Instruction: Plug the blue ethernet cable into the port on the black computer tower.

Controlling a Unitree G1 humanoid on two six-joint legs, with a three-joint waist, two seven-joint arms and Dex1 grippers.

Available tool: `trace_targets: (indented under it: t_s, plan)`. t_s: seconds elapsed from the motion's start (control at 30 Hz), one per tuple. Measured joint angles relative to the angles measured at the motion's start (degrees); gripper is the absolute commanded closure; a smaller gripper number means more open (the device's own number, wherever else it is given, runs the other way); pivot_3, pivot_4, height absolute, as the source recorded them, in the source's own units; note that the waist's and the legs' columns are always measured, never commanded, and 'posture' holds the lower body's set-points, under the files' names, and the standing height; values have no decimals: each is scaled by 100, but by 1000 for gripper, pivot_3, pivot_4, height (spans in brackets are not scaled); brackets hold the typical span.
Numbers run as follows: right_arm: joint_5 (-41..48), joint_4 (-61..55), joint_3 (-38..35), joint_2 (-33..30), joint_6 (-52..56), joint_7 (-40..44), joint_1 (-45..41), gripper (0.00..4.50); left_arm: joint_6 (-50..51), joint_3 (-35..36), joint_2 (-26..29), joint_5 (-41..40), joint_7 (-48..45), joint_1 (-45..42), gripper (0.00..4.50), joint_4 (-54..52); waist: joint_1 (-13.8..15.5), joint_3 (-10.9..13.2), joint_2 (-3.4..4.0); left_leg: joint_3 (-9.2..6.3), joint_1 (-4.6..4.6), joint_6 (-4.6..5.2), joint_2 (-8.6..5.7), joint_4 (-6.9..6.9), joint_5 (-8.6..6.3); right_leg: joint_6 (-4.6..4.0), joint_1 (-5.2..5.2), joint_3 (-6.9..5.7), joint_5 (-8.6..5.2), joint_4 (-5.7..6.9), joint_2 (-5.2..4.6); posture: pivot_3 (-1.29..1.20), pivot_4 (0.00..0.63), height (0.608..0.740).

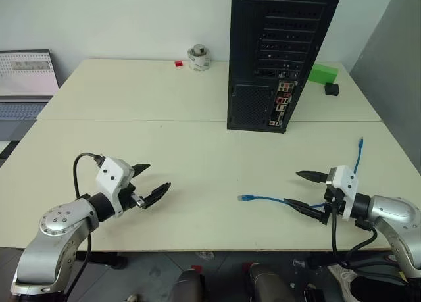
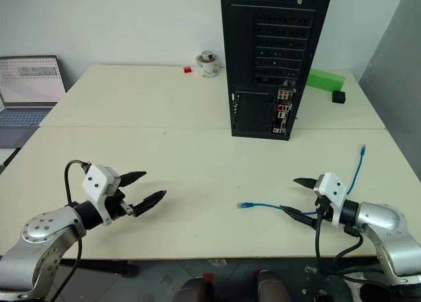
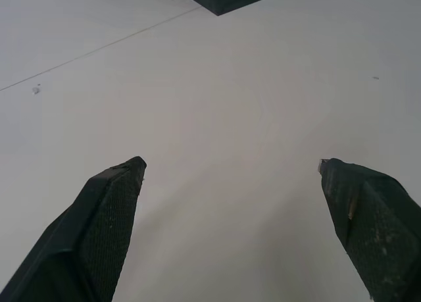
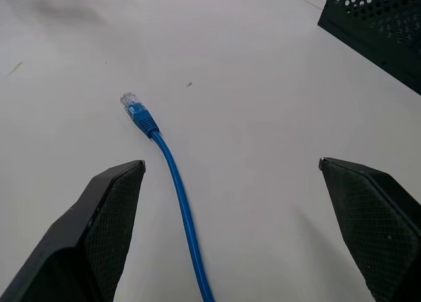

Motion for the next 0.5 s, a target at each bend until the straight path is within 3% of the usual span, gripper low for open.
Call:
trace_targets:
  t_s: [0.5]
  plan:
    - [-13,12,17,-39,21,26,-122,0,-117,0,24,130,36,199,9,-140,0,0,0,0,0,0,0,0,0,0,0,1,0,0,0,0,150,740]
